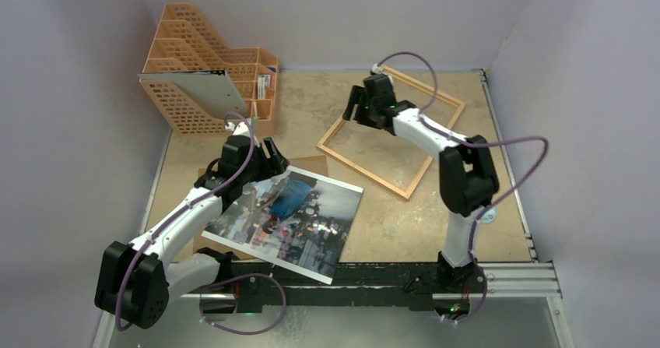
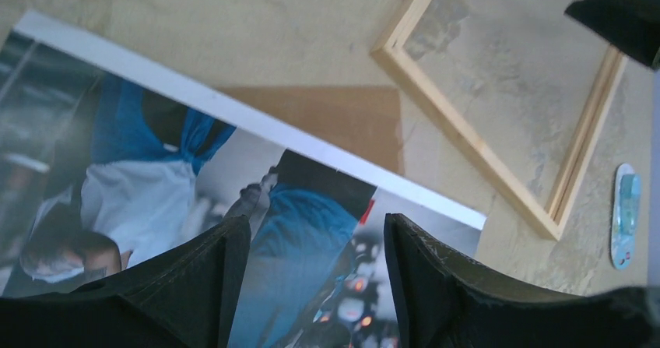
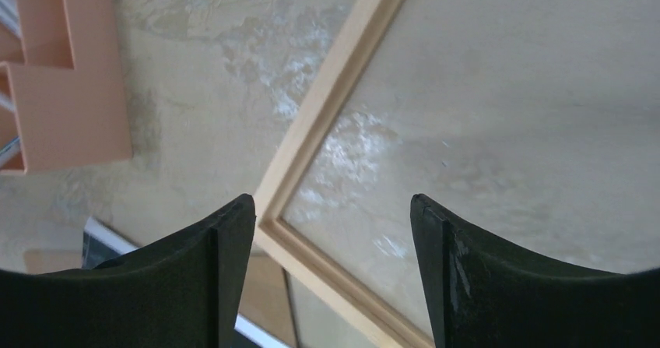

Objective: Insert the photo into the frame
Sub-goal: Adjust the photo frame at the center of the board.

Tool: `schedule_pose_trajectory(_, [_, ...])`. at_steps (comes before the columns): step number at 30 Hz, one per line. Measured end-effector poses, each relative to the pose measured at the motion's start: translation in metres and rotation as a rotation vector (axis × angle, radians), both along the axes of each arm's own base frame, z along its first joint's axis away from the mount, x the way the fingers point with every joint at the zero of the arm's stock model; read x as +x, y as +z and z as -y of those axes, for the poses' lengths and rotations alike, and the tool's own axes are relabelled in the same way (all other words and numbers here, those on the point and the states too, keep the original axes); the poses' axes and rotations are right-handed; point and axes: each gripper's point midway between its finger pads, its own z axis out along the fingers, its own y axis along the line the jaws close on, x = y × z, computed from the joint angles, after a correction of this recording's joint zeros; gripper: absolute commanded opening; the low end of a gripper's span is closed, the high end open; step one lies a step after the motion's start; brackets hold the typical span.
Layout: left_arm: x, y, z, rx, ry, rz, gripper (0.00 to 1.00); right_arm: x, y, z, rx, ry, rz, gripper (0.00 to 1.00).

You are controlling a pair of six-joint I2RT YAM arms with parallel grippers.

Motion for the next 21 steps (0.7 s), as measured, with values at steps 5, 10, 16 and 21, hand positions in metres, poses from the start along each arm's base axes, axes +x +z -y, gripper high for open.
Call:
schedule_pose_trajectory(5, [-0.018,-0.028,-0.004,-0.009,0.013,-0.074,0.65,0.031,-0.029,-0.042,-0.081,-0.058,-0.009,0.85])
schedule_pose_trajectory(10, [-0.022,-0.033,-0.005,-0.011,0.018,-0.084,0.65,0.06,-0.057,-0.06,-0.167,-0.08,-0.032,0.85])
schedule_pose_trajectory(16, [-0.02,-0.033,-0.006,-0.002,0.018,-0.075,0.65,0.065,-0.095,-0.044,-0.307,-0.103,-0.086,0.85])
schedule_pose_trajectory(21, [-0.02,-0.041,-0.006,0.006,0.019,-0.093,0.64,0.063,-0.094,-0.034,-0.361,-0.114,-0.094,0.76])
